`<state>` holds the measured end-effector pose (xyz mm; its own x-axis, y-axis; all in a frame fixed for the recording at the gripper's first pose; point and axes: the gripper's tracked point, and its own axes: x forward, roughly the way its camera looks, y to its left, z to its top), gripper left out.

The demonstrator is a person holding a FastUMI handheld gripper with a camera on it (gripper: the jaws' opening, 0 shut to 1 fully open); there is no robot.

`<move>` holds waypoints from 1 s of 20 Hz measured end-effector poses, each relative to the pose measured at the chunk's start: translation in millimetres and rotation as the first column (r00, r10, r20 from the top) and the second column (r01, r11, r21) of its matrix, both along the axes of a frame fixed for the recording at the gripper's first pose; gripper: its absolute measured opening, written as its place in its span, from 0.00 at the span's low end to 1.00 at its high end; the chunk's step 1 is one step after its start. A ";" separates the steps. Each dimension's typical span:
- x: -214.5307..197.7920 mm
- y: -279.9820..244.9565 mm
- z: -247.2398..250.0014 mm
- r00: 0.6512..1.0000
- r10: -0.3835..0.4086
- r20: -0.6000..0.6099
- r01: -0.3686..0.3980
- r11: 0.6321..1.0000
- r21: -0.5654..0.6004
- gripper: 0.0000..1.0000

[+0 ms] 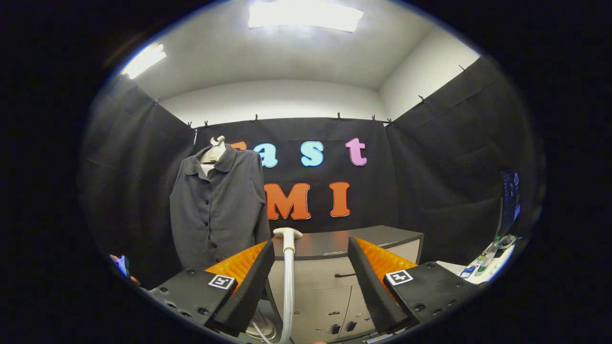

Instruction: Iron the clothes twice with a garment steamer, once on the left side and once on the right side.

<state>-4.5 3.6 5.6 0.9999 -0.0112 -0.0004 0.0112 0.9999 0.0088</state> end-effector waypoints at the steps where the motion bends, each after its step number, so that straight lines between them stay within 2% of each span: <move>1: -0.2 -0.7 0.4 1.000 -0.002 0.002 0.002 1.000 0.000 0.98; 20: -15.1 10.5 11.5 1.000 0.004 0.014 -0.004 1.000 -0.012 0.98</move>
<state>-19.6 14.2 17.1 0.9999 -0.0072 0.0136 0.0072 1.0000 -0.0028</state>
